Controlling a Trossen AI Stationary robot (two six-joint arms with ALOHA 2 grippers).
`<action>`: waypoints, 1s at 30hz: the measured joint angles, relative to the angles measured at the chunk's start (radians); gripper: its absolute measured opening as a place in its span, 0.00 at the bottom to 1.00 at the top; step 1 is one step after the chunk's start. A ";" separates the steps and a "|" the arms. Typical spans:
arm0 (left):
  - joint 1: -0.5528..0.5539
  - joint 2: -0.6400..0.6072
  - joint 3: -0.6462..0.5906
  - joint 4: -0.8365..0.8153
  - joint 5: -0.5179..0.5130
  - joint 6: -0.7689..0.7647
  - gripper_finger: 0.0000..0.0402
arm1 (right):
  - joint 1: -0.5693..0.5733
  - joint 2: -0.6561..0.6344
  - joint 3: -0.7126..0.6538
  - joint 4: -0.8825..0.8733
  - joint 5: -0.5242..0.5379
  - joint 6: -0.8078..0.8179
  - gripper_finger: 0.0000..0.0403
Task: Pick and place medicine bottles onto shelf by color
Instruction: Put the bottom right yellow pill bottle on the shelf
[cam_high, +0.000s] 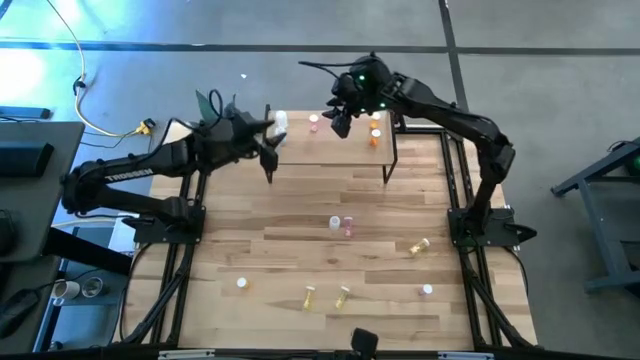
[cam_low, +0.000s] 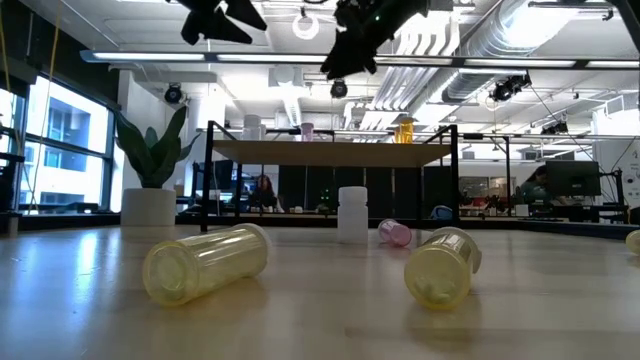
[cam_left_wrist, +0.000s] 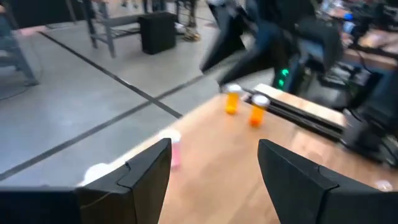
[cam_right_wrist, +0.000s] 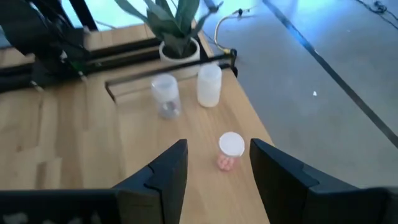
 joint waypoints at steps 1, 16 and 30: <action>-0.021 0.000 0.000 -0.010 -0.008 0.000 0.57 | 0.004 -0.013 0.000 -0.004 0.000 0.007 0.41; -0.170 -0.043 0.000 -0.179 -0.144 0.053 0.57 | 0.212 -0.126 0.001 -0.274 -0.001 0.402 0.41; -0.171 -0.197 0.000 -0.306 0.044 0.064 0.57 | 0.596 -0.052 0.001 -0.393 0.260 1.085 0.41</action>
